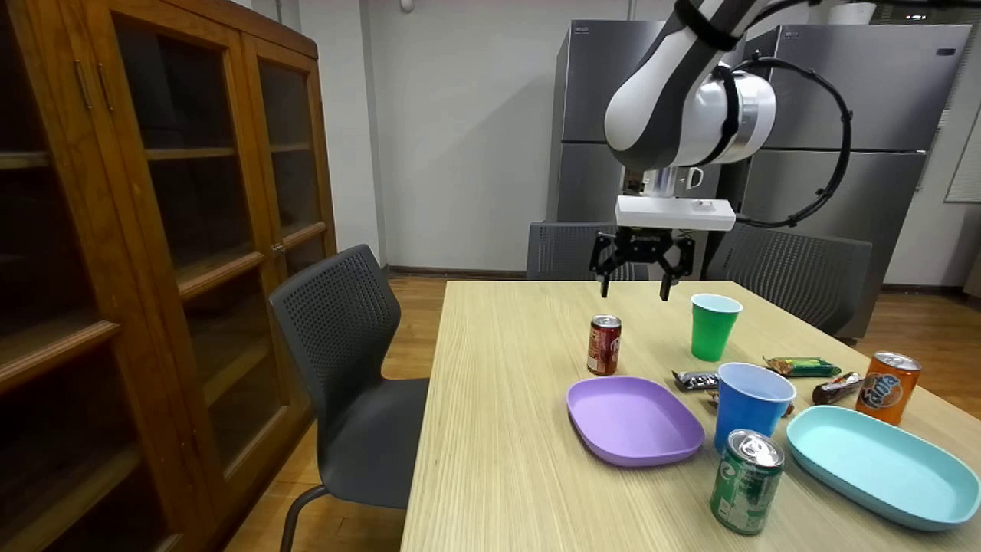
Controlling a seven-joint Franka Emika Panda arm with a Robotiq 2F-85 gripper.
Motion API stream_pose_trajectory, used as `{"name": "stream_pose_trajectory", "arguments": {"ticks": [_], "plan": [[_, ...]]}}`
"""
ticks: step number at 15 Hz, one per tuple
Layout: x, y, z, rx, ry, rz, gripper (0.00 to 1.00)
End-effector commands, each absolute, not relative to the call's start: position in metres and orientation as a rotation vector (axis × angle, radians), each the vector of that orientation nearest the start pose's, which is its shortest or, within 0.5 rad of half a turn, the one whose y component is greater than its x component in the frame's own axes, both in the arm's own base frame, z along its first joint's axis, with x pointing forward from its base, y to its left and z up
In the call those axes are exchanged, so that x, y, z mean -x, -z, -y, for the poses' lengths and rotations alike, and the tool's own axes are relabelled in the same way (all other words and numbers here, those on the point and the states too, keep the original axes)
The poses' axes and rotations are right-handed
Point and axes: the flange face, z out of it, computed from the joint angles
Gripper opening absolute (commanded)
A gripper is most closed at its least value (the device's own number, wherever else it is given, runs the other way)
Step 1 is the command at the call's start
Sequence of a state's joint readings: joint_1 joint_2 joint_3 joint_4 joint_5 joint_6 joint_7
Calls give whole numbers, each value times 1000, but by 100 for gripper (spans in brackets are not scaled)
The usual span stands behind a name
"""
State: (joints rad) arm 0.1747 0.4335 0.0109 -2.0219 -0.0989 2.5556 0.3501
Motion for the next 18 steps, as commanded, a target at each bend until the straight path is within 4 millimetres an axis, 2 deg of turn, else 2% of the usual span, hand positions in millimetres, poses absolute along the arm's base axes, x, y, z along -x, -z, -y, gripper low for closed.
{"name": "stream_pose_trajectory", "arguments": {"ticks": [1,13,18], "plan": [[-626,-230,-121,3177,177,-167,100],[-669,-172,-124,3201,136,-204,100],[-683,-153,-129,3211,122,-225,100]]}}
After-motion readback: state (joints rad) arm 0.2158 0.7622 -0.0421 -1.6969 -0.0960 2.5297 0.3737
